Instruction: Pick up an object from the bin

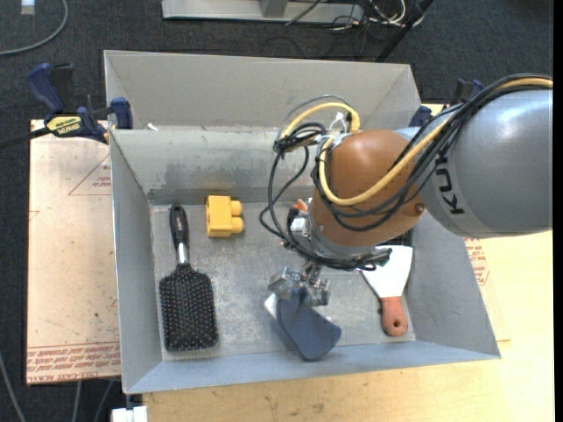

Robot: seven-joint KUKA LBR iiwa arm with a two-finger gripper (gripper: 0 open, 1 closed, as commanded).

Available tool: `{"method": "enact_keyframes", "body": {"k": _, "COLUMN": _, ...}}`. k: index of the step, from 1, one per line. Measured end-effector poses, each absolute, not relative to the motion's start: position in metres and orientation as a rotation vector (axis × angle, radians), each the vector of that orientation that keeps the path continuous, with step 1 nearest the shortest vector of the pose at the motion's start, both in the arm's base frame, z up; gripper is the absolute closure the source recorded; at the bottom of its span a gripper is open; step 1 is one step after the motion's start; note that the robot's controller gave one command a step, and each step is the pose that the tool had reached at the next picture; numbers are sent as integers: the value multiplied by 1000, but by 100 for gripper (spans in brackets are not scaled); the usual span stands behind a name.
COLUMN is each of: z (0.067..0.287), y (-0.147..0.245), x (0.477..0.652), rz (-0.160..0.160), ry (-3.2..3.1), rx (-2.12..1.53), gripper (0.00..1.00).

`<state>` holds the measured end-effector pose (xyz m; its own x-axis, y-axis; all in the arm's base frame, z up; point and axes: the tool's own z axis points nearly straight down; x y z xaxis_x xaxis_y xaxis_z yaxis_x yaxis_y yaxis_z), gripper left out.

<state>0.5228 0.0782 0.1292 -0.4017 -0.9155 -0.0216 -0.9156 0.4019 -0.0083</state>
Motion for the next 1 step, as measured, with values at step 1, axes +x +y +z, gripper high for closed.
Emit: {"method": "enact_keyframes", "body": {"k": 1, "z": 299, "y": 77, "x": 543, "rz": -1, "ry": 2693, "rx": -1544, "gripper": 100}}
